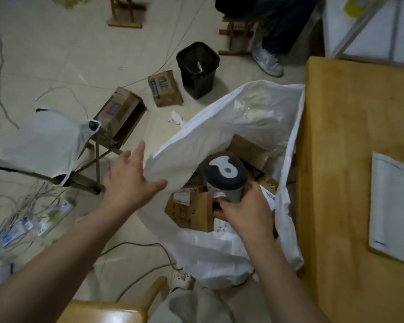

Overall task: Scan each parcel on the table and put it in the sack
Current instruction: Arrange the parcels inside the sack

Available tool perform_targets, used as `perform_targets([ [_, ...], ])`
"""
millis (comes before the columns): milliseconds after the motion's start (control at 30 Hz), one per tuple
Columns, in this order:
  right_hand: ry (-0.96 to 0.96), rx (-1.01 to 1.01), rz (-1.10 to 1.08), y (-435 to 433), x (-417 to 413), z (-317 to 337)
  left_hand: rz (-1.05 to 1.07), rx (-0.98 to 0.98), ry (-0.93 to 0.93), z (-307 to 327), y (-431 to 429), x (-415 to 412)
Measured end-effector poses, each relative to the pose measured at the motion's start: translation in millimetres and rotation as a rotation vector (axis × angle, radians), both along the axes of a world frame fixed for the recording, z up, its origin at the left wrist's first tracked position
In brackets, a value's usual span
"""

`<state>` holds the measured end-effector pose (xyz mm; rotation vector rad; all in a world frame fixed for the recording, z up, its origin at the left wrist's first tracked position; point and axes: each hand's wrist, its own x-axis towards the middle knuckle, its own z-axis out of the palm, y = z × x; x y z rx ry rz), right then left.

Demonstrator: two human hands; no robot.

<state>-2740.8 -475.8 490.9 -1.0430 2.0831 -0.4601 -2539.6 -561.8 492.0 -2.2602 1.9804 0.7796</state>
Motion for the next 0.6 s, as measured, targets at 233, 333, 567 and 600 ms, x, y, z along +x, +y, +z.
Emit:
perform_targets([
  [233,0.603,0.312,0.065,2.9,-64.9,-6.5,-0.231,0.054,-0.242,4.0,-35.1,-63.8],
  [333,0.616,0.251,0.061,3.2,-79.9,-14.3,-0.261,0.045,-0.238,-5.3,-51.9,-72.1],
  [567,-0.129,0.131,-0.384,59.0,-57.4,19.9,-0.654,0.482,-0.249,8.0,-24.0,-14.0],
  [600,-0.218,0.133,-0.429,72.5,-47.1,26.8,-0.694,0.662,-0.245,8.0,-11.1,3.3],
])
